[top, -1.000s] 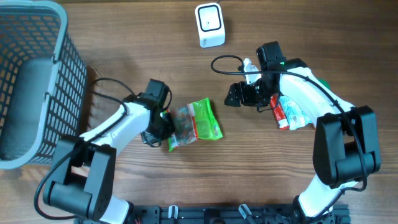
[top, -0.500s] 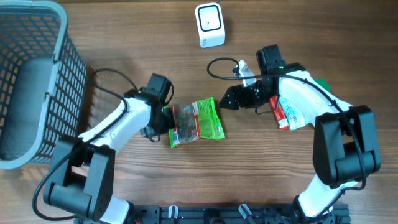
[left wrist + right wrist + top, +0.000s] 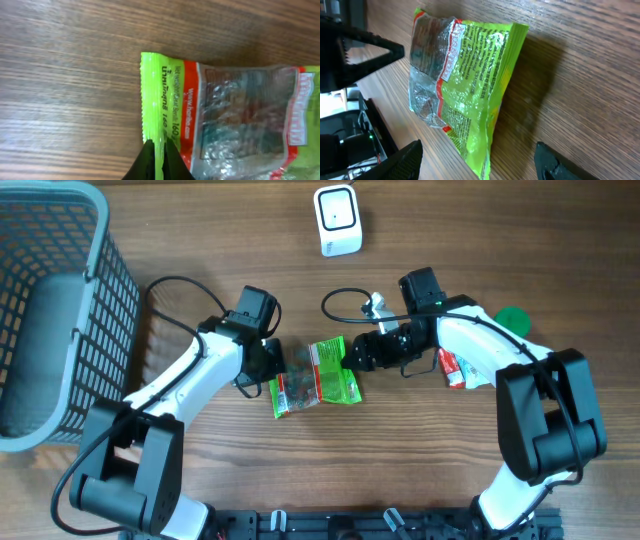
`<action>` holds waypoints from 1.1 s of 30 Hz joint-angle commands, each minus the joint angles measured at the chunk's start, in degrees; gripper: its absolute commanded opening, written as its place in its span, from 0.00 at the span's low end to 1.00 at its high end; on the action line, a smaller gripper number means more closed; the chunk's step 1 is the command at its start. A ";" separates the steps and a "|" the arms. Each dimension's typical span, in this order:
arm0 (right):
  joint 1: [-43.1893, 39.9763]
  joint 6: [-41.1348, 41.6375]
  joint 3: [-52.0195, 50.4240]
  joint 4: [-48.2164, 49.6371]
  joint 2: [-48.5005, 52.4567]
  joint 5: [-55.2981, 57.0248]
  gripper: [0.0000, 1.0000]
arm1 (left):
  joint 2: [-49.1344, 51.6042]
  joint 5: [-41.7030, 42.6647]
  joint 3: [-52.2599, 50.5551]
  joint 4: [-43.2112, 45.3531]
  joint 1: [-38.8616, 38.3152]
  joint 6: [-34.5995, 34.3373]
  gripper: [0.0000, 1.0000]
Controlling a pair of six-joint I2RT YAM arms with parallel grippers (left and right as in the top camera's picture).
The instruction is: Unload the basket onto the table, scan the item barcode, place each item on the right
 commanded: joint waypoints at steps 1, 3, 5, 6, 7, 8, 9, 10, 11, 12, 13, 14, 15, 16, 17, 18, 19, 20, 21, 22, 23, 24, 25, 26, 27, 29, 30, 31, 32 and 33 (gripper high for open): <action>0.15 1.18 -0.42 0.83 -1.42 -1.53 0.72 | 0.24 1.57 -4.42 3.06 0.44 0.87 0.04; 0.13 1.18 -0.42 1.09 -1.42 -1.49 0.72 | 0.24 1.57 -5.77 5.14 0.44 0.85 0.04; 0.15 1.33 -0.42 1.09 -1.42 -1.55 0.72 | 0.24 1.60 -6.71 6.51 0.44 0.61 0.04; 0.17 1.44 -0.42 1.05 -1.42 -1.55 0.72 | 0.24 1.73 -7.30 7.26 0.44 0.37 0.04; 0.31 1.99 -0.42 1.07 -1.42 -1.53 0.72 | 0.24 2.08 -7.80 8.02 0.44 0.39 0.04; 0.37 2.21 -0.42 1.07 -1.40 -1.53 0.72 | 0.24 2.51 -8.20 8.72 0.44 0.42 0.04; 0.55 2.71 -0.42 1.29 -1.42 -1.53 0.72 | 0.24 3.02 -8.37 9.27 0.44 0.44 0.04; 0.66 2.82 -0.42 1.53 -1.42 -1.53 0.72 | 0.24 3.54 -8.37 9.73 0.44 0.44 0.04; 0.92 2.82 -0.42 1.92 -1.42 -1.53 0.72 | 0.24 3.74 -8.37 10.05 0.44 0.42 0.04; 1.14 2.84 -0.42 2.10 -1.40 -1.53 0.72 | 0.24 3.78 -8.37 10.38 0.44 0.42 0.04; 1.46 3.06 -0.42 2.29 -1.40 -1.51 0.72 | 0.24 3.78 -8.37 10.51 0.44 0.42 0.04; 1.75 3.54 -0.42 2.43 -1.40 -1.51 0.72 | 0.24 3.78 -8.37 10.60 0.44 0.42 0.04; 1.95 4.00 -0.42 2.56 -1.40 -1.44 0.72 | 0.24 3.78 -8.37 10.60 0.44 0.42 0.04; 2.23 4.59 -0.42 2.62 -1.40 -0.85 0.72 | 0.24 4.00 -8.37 10.58 0.42 0.42 0.04; 2.47 5.01 -0.42 2.69 -1.40 -0.15 0.72 | 0.24 4.28 -8.37 10.60 0.42 0.42 0.04; 2.75 5.99 -0.42 2.71 -1.40 0.98 0.72 | 0.24 4.57 -8.37 10.60 0.44 0.42 0.04; 3.02 6.56 -0.42 2.71 -1.40 1.79 0.72 | 0.24 4.87 -8.37 10.60 0.42 0.42 0.04; 3.28 6.99 -0.42 2.71 -1.40 2.21 0.72 | 0.24 5.03 -8.37 10.60 0.42 0.42 0.04; 3.52 7.32 -0.42 2.71 -1.40 2.60 0.72 | 0.24 5.01 -8.37 10.58 0.42 0.44 0.04; 3.76 7.39 -0.42 2.71 -1.40 2.60 0.72 | 0.24 5.01 -8.37 10.58 0.44 0.46 0.04; 4.13 7.93 -0.42 2.69 -1.40 2.64 0.71 | 0.24 5.01 -8.37 10.56 0.44 0.46 0.04; 4.37 8.85 -0.44 2.64 -1.40 3.19 0.70 | 0.24 4.98 -8.37 10.58 0.42 0.46 0.05; 4.50 9.40 -0.44 2.49 -1.40 3.89 0.70 | 0.24 5.01 -8.37 10.56 0.44 0.46 0.05; 4.66 9.79 -0.46 2.40 -1.40 4.63 0.70 | 0.24 5.01 -8.37 10.56 0.42 0.46 0.04; 4.68 10.16 -0.59 2.49 -1.40 5.05 0.70 | 0.24 5.01 -8.37 10.58 0.44 0.46 0.05; 4.68 10.21 -1.25 3.06 -1.40 5.16 0.70 | 0.24 5.01 -8.37 10.58 0.44 0.46 0.04; 4.66 10.25 -1.88 3.50 -1.40 5.14 0.70 | 0.24 5.01 -8.37 10.58 0.44 0.44 0.04; 4.66 10.27 -2.58 4.02 -1.40 5.14 0.70 | 0.24 5.01 -8.37 10.56 0.44 0.44 0.04; 4.66 10.27 -3.17 4.63 -1.40 5.11 0.70 | 0.24 5.01 -8.37 10.51 0.42 0.46 0.04; 4.66 10.29 -4.09 5.55 -1.40 5.09 0.70 | 0.24 5.01 -8.37 10.38 0.44 0.46 0.04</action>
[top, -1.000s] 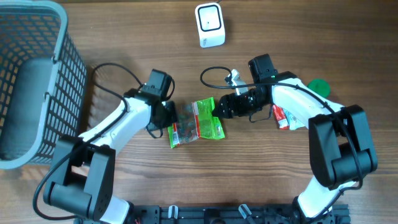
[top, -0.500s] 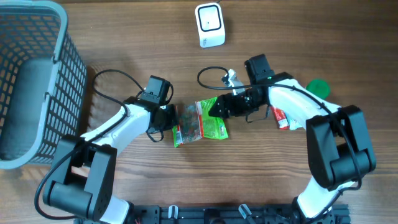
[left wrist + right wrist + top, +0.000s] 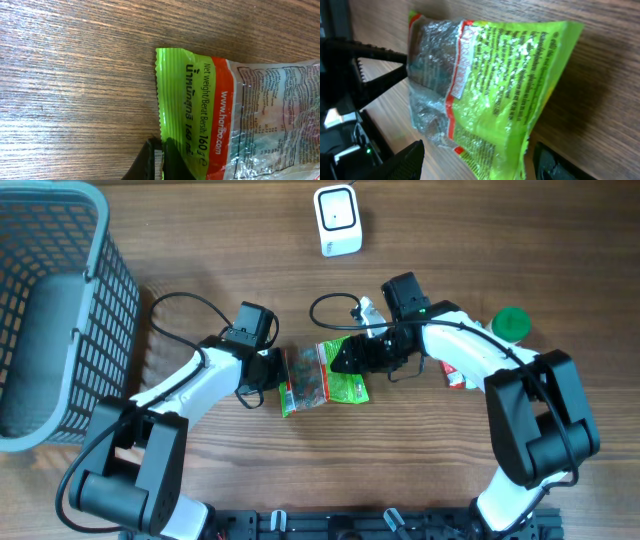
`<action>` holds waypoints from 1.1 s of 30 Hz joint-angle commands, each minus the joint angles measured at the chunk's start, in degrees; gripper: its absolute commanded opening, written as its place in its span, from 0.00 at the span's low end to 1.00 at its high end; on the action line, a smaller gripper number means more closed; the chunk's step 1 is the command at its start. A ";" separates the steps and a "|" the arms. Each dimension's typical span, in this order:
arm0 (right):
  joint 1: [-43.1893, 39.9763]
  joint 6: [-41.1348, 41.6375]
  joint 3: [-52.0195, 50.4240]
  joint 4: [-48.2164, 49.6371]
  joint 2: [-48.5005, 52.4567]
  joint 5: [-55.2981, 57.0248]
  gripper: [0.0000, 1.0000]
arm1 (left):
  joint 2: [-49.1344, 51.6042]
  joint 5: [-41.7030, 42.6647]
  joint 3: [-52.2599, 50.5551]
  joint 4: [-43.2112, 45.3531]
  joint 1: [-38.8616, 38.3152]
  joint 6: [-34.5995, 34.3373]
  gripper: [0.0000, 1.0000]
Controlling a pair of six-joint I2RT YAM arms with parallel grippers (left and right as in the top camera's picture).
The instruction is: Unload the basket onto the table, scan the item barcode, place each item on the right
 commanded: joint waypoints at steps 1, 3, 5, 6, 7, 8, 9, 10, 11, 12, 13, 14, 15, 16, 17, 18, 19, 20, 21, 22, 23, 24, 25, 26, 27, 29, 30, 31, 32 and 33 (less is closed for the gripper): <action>0.15 1.09 -3.78 2.54 -1.40 0.66 0.71 | 0.35 1.07 -1.14 -0.31 0.11 0.46 0.04; 0.15 1.09 -6.08 5.57 -1.40 -1.27 0.71 | 0.35 1.07 -1.14 -0.31 0.11 0.46 0.04; 0.15 1.09 -8.41 9.60 -1.40 -5.16 0.71 | 0.35 1.07 -1.14 -0.28 0.11 0.46 0.04; 0.15 1.31 -9.31 11.28 -1.40 -6.97 0.71 | 0.35 1.07 -1.14 -0.31 0.11 0.46 0.04; 0.15 1.55 -10.14 12.87 -1.40 -8.72 0.71 | 0.35 1.07 -1.14 -0.31 0.09 0.46 0.04; 0.15 2.21 -10.86 14.49 -1.40 -10.34 0.71 | 0.35 1.07 -1.14 -0.31 0.09 0.46 0.04; 0.15 2.91 -11.52 15.98 -1.40 -11.63 0.71 | 0.35 1.07 -1.14 -0.31 0.09 0.46 0.04; 0.15 3.48 -12.09 17.38 -1.40 -12.81 0.71 | 0.35 1.07 -1.14 -0.31 0.09 0.44 0.04; 0.15 4.02 -12.39 18.23 -1.40 -13.46 0.71 | 0.35 1.07 -1.14 -0.31 0.11 0.44 0.04; 0.15 4.50 -12.61 18.93 -1.40 -14.01 0.70 | 0.35 1.07 -1.14 -0.33 0.09 0.46 0.04; 0.17 5.01 -12.63 19.32 -1.40 -14.34 0.71 | 0.35 1.07 -1.14 -0.33 0.09 0.46 0.04; 0.20 5.49 -12.63 19.80 -1.40 -14.40 0.71 | 0.35 1.07 -1.14 -0.33 0.09 0.46 0.04; 0.20 5.75 -12.63 20.26 -1.40 -14.67 0.70 | 0.35 1.07 -1.14 -0.33 0.09 0.46 0.04; 0.20 6.14 -12.63 20.79 -1.40 -14.88 0.70 | 0.35 1.07 -1.14 -0.31 0.09 0.44 0.04; 0.20 6.69 -12.63 21.24 -1.40 -15.02 0.70 | 0.37 1.07 -1.14 -0.33 0.09 0.44 0.04; 0.20 7.30 -12.63 21.53 -1.40 -15.02 0.70 | 0.39 1.07 -1.14 -0.31 0.09 0.44 0.04; 0.20 7.91 -12.63 21.88 -1.40 -15.02 0.69 | 0.50 1.07 -1.14 -0.31 0.09 0.44 0.04; 0.20 8.59 -12.63 22.10 -1.40 -14.99 0.69 | 0.61 1.07 -1.14 -0.28 0.09 0.44 0.04; 0.20 8.68 -12.63 22.29 -1.40 -15.02 0.69 | 0.74 1.07 -1.14 -0.28 0.09 0.44 0.04; 0.20 9.29 -12.63 22.51 -1.40 -15.02 0.69 | 0.96 1.07 -1.14 -0.28 0.09 0.44 0.04; 0.20 10.01 -12.63 22.73 -1.40 -15.02 0.68 | 1.25 1.07 -1.14 -0.31 0.09 0.44 0.04; 0.20 10.10 -12.63 22.99 -1.40 -15.04 0.68 | 1.57 1.07 -1.14 -0.28 0.09 0.44 0.04; 0.20 10.12 -12.63 23.19 -1.40 -15.02 0.68 | 1.86 1.07 -1.14 -0.26 0.04 0.44 0.04; 0.22 10.21 -12.63 23.37 -1.40 -15.02 0.68 | 2.14 1.07 -1.14 -0.22 -0.02 0.44 0.04; 0.37 10.54 -12.63 23.56 -1.40 -14.99 0.67 | 2.23 1.07 -1.14 -0.17 -0.13 0.44 0.04; 1.03 11.32 -12.63 24.24 -1.40 -14.95 0.67 | 2.29 1.07 -1.14 0.07 -0.44 0.44 0.04; 1.46 11.93 -12.63 24.74 -1.40 -14.95 0.66 | 2.29 1.07 -1.14 0.20 -0.61 0.46 0.04; 2.01 12.98 -12.63 25.53 -1.40 -14.78 0.66 | 2.29 1.07 -1.14 0.31 -0.79 0.46 0.04; 2.49 13.46 -12.63 26.01 -1.40 -14.40 0.65 | 2.29 1.07 -1.14 0.37 -0.87 0.44 0.04; 3.23 14.53 -12.63 26.80 -1.40 -13.84 0.65 | 2.29 1.07 -1.14 0.42 -1.07 0.44 0.04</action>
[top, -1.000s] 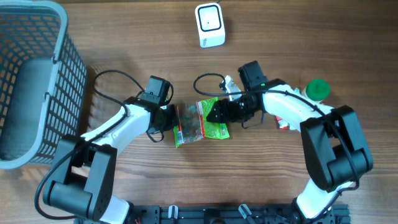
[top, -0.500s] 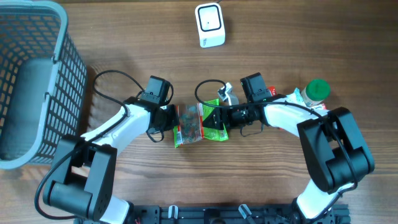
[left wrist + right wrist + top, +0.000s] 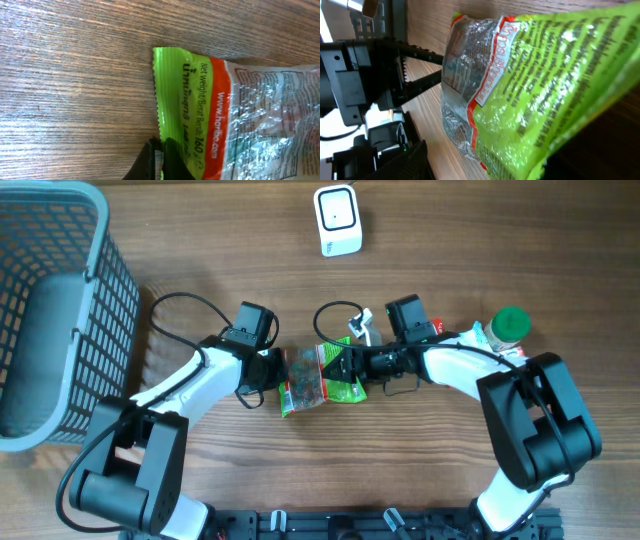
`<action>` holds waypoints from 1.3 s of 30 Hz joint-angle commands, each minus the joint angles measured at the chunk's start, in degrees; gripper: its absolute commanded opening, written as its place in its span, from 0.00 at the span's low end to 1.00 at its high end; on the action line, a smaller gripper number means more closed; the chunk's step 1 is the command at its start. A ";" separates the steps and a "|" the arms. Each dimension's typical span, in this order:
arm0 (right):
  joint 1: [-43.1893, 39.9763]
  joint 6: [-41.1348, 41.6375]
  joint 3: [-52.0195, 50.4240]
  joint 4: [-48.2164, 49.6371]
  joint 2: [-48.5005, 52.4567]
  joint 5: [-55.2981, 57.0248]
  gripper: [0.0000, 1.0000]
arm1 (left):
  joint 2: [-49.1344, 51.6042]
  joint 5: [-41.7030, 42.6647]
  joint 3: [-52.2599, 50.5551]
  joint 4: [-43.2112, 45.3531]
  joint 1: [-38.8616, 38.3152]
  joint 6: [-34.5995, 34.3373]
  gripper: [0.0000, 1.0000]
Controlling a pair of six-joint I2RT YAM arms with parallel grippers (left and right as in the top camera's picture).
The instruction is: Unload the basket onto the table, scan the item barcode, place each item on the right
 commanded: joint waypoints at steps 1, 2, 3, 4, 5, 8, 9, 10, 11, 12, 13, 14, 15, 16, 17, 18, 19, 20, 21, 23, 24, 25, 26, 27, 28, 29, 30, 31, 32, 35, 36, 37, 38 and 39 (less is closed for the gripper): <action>3.10 4.31 -0.22 2.49 -0.66 -0.37 0.64 | 2.14 0.72 -1.11 0.24 -1.18 0.46 0.04; 3.80 5.25 -0.22 2.99 -0.66 0.39 0.63 | 2.14 0.74 -1.11 0.24 -1.40 0.46 0.04; 4.50 6.23 -0.22 3.52 -0.66 1.18 0.63 | 2.14 0.76 -1.11 0.24 -1.64 0.44 0.04; 5.22 6.54 -0.22 4.00 -0.66 1.75 0.63 | 2.14 0.79 -1.11 0.22 -1.86 0.44 0.04; 6.05 6.88 -0.22 4.66 -0.66 2.14 0.62 | 2.14 1.01 -1.11 0.22 -2.12 0.46 0.04; 7.80 8.66 -0.22 6.38 -0.66 2.95 0.62 | 2.14 2.89 -1.11 0.26 -2.45 0.46 0.04; 8.24 9.11 -0.22 7.13 -0.66 2.93 0.62 | 2.14 3.67 -1.11 0.31 -2.45 0.46 0.04; 8.66 9.33 -0.22 7.82 -0.66 2.89 0.61 | 2.12 4.24 -1.11 0.42 -2.45 0.46 0.04; 8.94 9.53 -0.22 8.39 -0.66 2.89 0.61 | 2.14 4.70 -1.11 0.46 -2.45 0.44 0.04; 9.42 10.01 -0.22 9.03 -0.66 2.91 0.61 | 2.14 4.83 -1.11 0.57 -2.45 0.44 0.04; 9.66 10.67 -0.22 9.40 -0.66 2.93 0.61 | 2.14 4.83 -1.11 0.68 -2.45 0.44 0.04; 9.90 11.06 -0.22 9.77 -0.66 2.91 0.60 | 2.14 4.83 -1.11 0.70 -2.45 0.44 0.04; 10.10 11.37 -0.22 10.01 -0.66 2.91 0.59 | 2.14 4.83 -1.11 0.70 -2.45 0.44 0.04; 10.25 11.50 -0.22 10.27 -0.66 2.91 0.58 | 2.12 4.83 -1.11 0.72 -2.45 0.44 0.04; 10.38 11.72 -0.22 10.47 -0.66 2.93 0.57 | 2.14 4.83 -1.11 0.72 -2.45 0.44 0.04; 10.49 11.91 -0.22 10.62 -0.66 2.93 0.55 | 2.14 4.83 -1.11 0.76 -2.45 0.44 0.04; 10.60 12.11 -0.22 10.62 -0.66 2.93 0.54 | 2.14 4.83 -1.11 0.85 -2.45 0.44 0.04; 10.78 12.11 -0.22 10.78 -0.66 2.91 0.53 | 2.14 4.83 -1.11 0.98 -2.45 0.44 0.04; 11.04 12.07 -0.22 10.88 -0.66 2.95 0.53 | 2.14 4.83 -1.11 1.14 -2.45 0.44 0.04; 11.63 12.11 -0.22 11.43 -0.66 2.93 0.52 | 2.14 4.83 -1.11 1.53 -2.45 0.44 0.04; 12.17 12.07 -0.22 11.80 -0.66 3.06 0.47 | 2.14 4.83 -1.11 1.77 -2.45 0.39 0.04; 12.46 12.09 -0.22 11.85 -0.66 3.48 0.42 | 2.14 4.81 -1.11 1.92 -2.45 0.00 0.04; 12.68 12.07 -0.22 11.82 -0.66 4.15 0.35 | 2.14 4.81 -1.11 1.95 -2.45 -0.48 0.04; 12.87 12.07 -0.22 11.69 -0.66 4.94 0.27 | 2.14 4.81 -1.11 2.01 -2.45 -0.61 0.04; 12.90 12.07 -0.22 11.63 -0.66 5.31 0.21 | 2.14 4.81 -1.11 2.10 -2.45 -0.61 0.04; 12.90 11.87 -0.22 11.58 -0.66 5.35 0.12 | 2.12 4.81 -1.11 2.12 -2.45 -0.61 0.04; 12.90 11.17 -0.22 11.50 -0.66 5.35 0.04 | 2.14 4.79 -1.11 2.12 -2.45 -0.59 0.04; 12.90 10.40 -0.22 11.28 -0.66 5.40 0.04 | 2.12 4.74 -1.11 2.12 -2.43 -0.59 0.04; 12.90 10.01 -0.22 10.78 -0.66 5.86 0.04 | 2.10 4.55 -1.11 2.12 -2.36 -0.55 0.04; 12.81 9.07 -0.22 6.75 -0.66 9.38 0.04 | 1.11 3.02 -0.35 0.83 -1.14 -0.37 0.04; 12.63 9.09 -0.22 5.03 -0.66 10.80 0.04 | -0.02 0.76 0.70 -0.98 -0.02 -0.37 0.04; 12.39 9.07 -0.22 4.09 -0.66 11.47 0.04 | -1.25 -0.83 1.75 -2.64 0.98 -0.37 0.04; 11.82 9.03 -0.22 2.93 -0.66 12.20 0.04 | -2.32 -1.51 2.49 -3.76 1.75 -0.37 0.04; 10.99 9.01 -0.22 1.70 -0.68 12.48 0.04 | -3.74 -1.70 3.13 -4.68 2.60 -0.37 0.04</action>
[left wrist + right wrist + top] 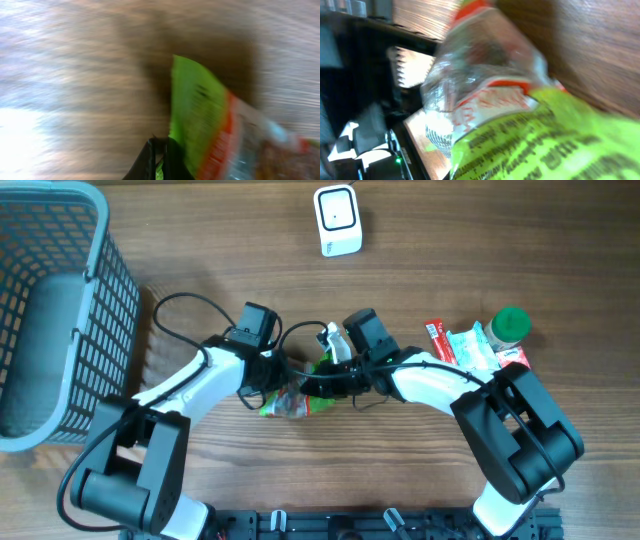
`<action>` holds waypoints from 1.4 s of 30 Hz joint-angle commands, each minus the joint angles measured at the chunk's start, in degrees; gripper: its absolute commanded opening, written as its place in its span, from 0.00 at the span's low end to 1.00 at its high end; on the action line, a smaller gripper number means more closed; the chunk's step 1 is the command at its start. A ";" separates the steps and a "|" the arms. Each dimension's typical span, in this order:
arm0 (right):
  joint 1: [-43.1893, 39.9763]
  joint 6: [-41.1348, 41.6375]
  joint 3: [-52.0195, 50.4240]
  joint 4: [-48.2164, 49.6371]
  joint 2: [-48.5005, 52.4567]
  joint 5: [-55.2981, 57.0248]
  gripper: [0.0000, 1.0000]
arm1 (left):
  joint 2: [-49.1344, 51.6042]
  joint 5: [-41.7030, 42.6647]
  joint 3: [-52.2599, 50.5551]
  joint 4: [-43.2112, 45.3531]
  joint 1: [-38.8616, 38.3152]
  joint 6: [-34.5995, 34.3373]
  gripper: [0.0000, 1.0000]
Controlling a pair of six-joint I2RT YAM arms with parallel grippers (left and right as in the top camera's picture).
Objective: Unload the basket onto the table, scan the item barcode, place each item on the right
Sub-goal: 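Hold the green bag with both grippers and pull its edges together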
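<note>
The green and clear candy bag (pixel 290 402) is bunched up between my two grippers at mid-table. In the left wrist view, which is blurred, the bag (pixel 200 110) stands on edge, and my left gripper (pixel 161 156) is shut on its green end seam. From above, the left gripper (pixel 272 380) sits at the bag's left side. My right gripper (pixel 310 382) is pressed in from the right. The bag (pixel 530 135) fills the right wrist view and hides the fingers. The white barcode scanner (pixel 337 220) stands at the far edge.
A grey wire basket (pixel 60 310) takes up the far left. A red and white packet (pixel 468 345) and a green-capped bottle (pixel 512 322) lie to the right of the arms. Cables loop near both wrists.
My right gripper has moved further left, into the bag. The bag has gone from lying flat to bunched and tipped on edge. The left gripper still pinches the same seam.
The bag lay flat, the left gripper shut on its left seam and the right gripper open a little to its right. The right gripper then stood closer at each moment, with the bag between its fingers. Now the bag is crumpled between the two grippers.
</note>
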 commanded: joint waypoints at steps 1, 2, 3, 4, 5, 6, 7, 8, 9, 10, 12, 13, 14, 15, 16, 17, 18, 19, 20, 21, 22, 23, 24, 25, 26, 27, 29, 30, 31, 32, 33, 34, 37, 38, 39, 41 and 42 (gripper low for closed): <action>-1.27 -1.36 -0.15 -2.99 -0.59 3.37 0.04 | -4.81 -2.29 2.56 -2.23 2.97 -0.33 0.04; -2.10 -1.86 -0.15 -4.07 -0.59 3.37 0.04 | -5.62 -2.29 2.56 -2.34 3.19 -0.35 0.04; -3.19 -3.04 -0.15 -5.22 -0.59 3.32 0.04 | -6.62 -2.27 2.56 -2.54 3.32 -0.35 0.04; -4.33 -4.22 -0.13 -6.40 -0.61 3.32 0.04 | -7.17 -2.01 2.56 -2.73 3.32 -0.35 0.04; -5.46 -4.96 -0.13 -7.56 -0.59 3.32 0.04 | -7.39 -1.11 2.54 -2.80 3.26 -0.35 0.04; -6.27 -5.64 -0.13 -8.26 -0.59 3.32 0.04 | -7.39 -0.07 2.54 -2.89 3.17 -0.35 0.04; -7.41 -6.21 -0.13 -9.16 -0.61 2.86 0.04 | -7.21 1.92 2.47 -2.97 3.02 -0.35 0.04; -8.22 -6.88 -0.13 -9.60 -0.59 2.25 0.04 | -6.91 2.99 2.43 -2.97 2.91 -0.35 0.04; -8.79 -7.21 -0.13 -9.75 -0.59 1.46 0.04 | -6.58 3.91 2.40 -3.17 2.58 -0.35 0.04; -9.46 -7.28 -0.13 -10.01 -0.59 0.94 0.04 | -5.97 4.31 2.40 -3.17 2.21 -0.35 0.04; -10.32 -7.50 -0.15 -10.51 -0.59 0.98 0.04 | -4.48 5.29 2.40 -2.95 1.25 -0.37 0.04; -10.56 -8.00 -0.13 -10.62 -0.59 0.98 0.06 | -3.74 6.95 2.40 -2.67 0.81 -0.35 0.04; -10.69 -8.70 -0.13 -10.78 -0.59 0.98 0.10 | -3.15 9.38 2.40 -2.32 0.52 -0.33 0.04; -10.71 -8.79 -0.15 -10.86 -0.59 1.03 0.17 | -2.69 12.13 2.40 -1.90 0.33 -0.31 0.04; -10.71 -8.76 -0.13 -10.91 -0.59 1.03 0.19 | -2.45 15.13 2.40 -1.40 0.17 0.24 0.04; -10.69 -8.76 -0.13 -10.95 -0.59 1.03 0.20 | -2.40 18.47 2.40 -0.63 0.09 1.66 0.04; -10.69 -8.74 -0.13 -11.02 -0.59 1.18 0.20 | -2.40 21.40 2.40 0.17 0.11 2.99 0.04; -10.69 -8.76 -0.13 -11.04 -0.59 1.18 0.20 | -2.43 23.28 2.43 0.96 0.11 3.63 0.04; -10.69 -8.74 -0.13 -11.02 -0.59 1.18 0.20 | -2.43 24.09 2.43 1.77 0.20 3.58 0.04; -10.69 -8.76 -0.13 -11.04 -0.59 1.18 0.19 | -2.43 24.11 2.43 2.43 0.26 3.58 0.04; -10.69 -8.76 -0.13 -11.13 -0.59 1.18 0.14 | -2.43 24.09 2.43 2.97 0.26 3.58 0.04; -10.69 -8.74 -0.13 -11.21 -0.59 1.18 0.06 | -2.43 24.11 2.43 3.13 0.26 3.56 0.04; -10.69 -8.74 -0.15 -11.23 -0.59 1.18 0.04 | -2.43 24.13 2.43 3.06 0.15 3.56 0.04; -10.69 -8.76 -0.15 -11.26 -0.59 1.20 0.04 | -2.43 24.11 2.43 2.82 -0.11 3.58 0.04; -10.69 -8.76 -0.15 -11.26 -0.59 1.20 0.04 | -2.27 24.09 2.40 2.67 -0.55 3.58 0.04; -10.69 -8.74 -0.15 -11.23 -0.59 1.22 0.04 | -1.99 24.09 2.38 2.67 -1.16 3.58 0.04; -10.69 -8.74 -0.13 -11.21 -0.59 1.22 0.04 | -0.92 23.63 2.38 2.73 -2.67 3.58 0.04; -10.69 -8.74 -0.13 -11.21 -0.59 1.31 0.04 | -0.24 22.62 2.36 2.71 -3.45 3.56 0.04; -10.69 -8.74 -0.13 -11.23 -0.59 1.42 0.04 | 0.52 21.42 2.36 2.64 -4.22 3.54 0.04; -10.69 -8.74 -0.15 -11.21 -0.59 1.44 0.04 | 1.05 20.63 2.36 2.47 -4.74 3.52 0.04; -10.69 -8.74 -0.15 -11.21 -0.59 1.44 0.04 | 2.10 19.43 2.36 2.21 -5.53 3.39 0.04; -10.69 -8.74 -0.15 -11.23 -0.59 1.46 0.04 | 2.73 18.80 2.36 1.84 -5.99 2.75 0.04; -10.69 -8.74 -0.15 -11.26 -0.59 1.62 0.04 | 5.31 14.80 2.36 -1.11 -7.39 -0.02 0.04; -10.69 -8.74 -0.15 -11.28 -0.59 1.79 0.04 | 6.05 12.66 2.36 -2.56 -7.67 -0.92 0.04; -10.69 -8.74 -0.15 -11.30 -0.59 2.08 0.04 | 6.75 10.84 2.36 -3.67 -7.85 -1.05 0.04; -10.69 -8.74 -0.15 -11.34 -0.59 2.36 0.04 | 8.11 7.96 2.36 -5.81 -7.89 -0.52 0.04; -10.69 -8.72 -0.15 -11.34 -0.59 2.54 0.04 | 8.22 7.76 2.36 -6.05 -7.80 0.24 0.04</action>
